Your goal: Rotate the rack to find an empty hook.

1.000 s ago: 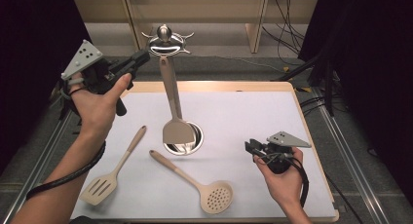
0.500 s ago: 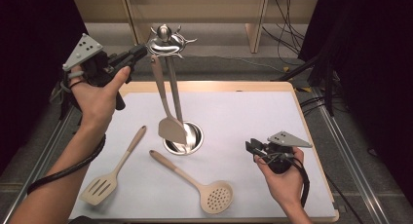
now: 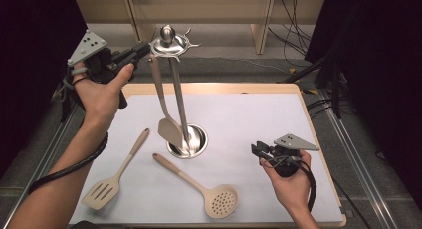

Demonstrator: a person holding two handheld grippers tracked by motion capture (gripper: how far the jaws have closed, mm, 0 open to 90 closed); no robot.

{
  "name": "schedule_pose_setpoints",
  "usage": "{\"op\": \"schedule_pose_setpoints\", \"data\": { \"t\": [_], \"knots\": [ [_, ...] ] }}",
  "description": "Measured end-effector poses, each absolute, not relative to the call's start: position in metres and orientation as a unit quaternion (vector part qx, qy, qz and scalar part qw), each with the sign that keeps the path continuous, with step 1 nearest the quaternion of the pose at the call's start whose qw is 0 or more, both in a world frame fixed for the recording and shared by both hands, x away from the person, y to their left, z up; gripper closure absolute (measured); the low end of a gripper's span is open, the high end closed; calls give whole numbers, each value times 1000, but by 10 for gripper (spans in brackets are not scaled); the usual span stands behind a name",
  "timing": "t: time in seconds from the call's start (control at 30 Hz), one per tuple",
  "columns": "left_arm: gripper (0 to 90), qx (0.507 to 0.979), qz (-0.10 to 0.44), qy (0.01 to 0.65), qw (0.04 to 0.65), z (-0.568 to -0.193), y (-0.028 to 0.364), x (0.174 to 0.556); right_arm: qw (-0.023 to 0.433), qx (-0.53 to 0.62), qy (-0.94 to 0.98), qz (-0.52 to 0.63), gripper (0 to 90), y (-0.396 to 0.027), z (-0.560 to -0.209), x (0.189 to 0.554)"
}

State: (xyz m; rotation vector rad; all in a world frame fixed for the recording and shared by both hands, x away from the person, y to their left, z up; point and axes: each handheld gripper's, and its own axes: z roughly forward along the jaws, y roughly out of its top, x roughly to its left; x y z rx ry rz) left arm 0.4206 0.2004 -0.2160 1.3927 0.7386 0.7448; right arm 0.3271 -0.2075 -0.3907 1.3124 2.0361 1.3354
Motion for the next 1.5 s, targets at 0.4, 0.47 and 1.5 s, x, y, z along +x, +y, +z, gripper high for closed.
{"op": "schedule_pose_setpoints", "data": {
  "t": [0.4,0.47,1.5],
  "knots": [
    [893,618,323,325,639,-214,200,428,189,465,722,477,735,-207,-392,328],
    [893,619,321,325,639,-214,200,429,189,462,723,478,734,-208,-392,328],
    [579,603,291,384,635,-270,261,392,202,461,721,477,678,-214,-386,334]
  ]
}}
